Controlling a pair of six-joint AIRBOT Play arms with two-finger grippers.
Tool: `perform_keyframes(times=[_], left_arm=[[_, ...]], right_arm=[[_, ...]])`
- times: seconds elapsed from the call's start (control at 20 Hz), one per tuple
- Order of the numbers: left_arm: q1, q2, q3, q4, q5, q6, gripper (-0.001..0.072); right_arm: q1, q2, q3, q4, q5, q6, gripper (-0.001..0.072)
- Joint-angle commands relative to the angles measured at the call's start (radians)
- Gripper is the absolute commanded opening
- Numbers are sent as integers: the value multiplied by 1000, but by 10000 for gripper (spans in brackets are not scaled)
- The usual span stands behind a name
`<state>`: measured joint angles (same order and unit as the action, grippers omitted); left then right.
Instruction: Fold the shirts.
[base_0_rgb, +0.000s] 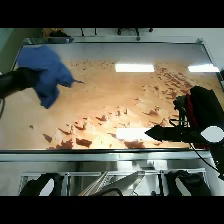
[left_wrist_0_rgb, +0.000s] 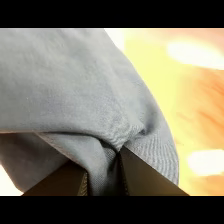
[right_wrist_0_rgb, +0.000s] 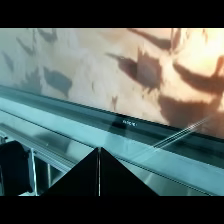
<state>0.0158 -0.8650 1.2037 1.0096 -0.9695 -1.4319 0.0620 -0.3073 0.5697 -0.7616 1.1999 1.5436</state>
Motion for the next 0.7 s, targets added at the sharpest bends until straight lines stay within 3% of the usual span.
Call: perform_keyframes(times=[0.0,0.05,0.1,0.15,0.2,0.3,0.35,0.4,0.45,0.55,0.65], left_arm=[[-313,13,-116,-33,103,-1,19],[-389,-12,-170,-33,163,-1,21],[-461,-49,-222,-33,232,-1,78],[-517,-95,-262,-33,298,-1,471],[-551,-143,-290,-37,361,-8,702],[-571,-233,-312,-37,423,-20,703],[-555,-266,-312,-38,412,-20,703],[-529,-281,-312,-42,360,-21,703],[-491,-282,-312,-41,267,-21,703],[-403,-254,-327,-40,35,-13,703],[-349,-192,-412,-33,-82,-9,703]], right_arm=[[0,-1,0,0,-18,0,23],[0,-1,0,-2,-20,-8,24],[0,-1,0,-2,-20,-20,29],[0,-1,0,-2,-20,-27,29],[0,-1,0,-2,-20,-27,30],[0,-1,0,-5,-29,-27,32],[0,-6,1,-5,-34,-27,140],[0,-14,2,-4,-32,-27,332],[0,-20,2,-3,-17,-27,416],[0,-32,2,-3,21,-31,415],[0,-45,1,-5,26,-79,415]])
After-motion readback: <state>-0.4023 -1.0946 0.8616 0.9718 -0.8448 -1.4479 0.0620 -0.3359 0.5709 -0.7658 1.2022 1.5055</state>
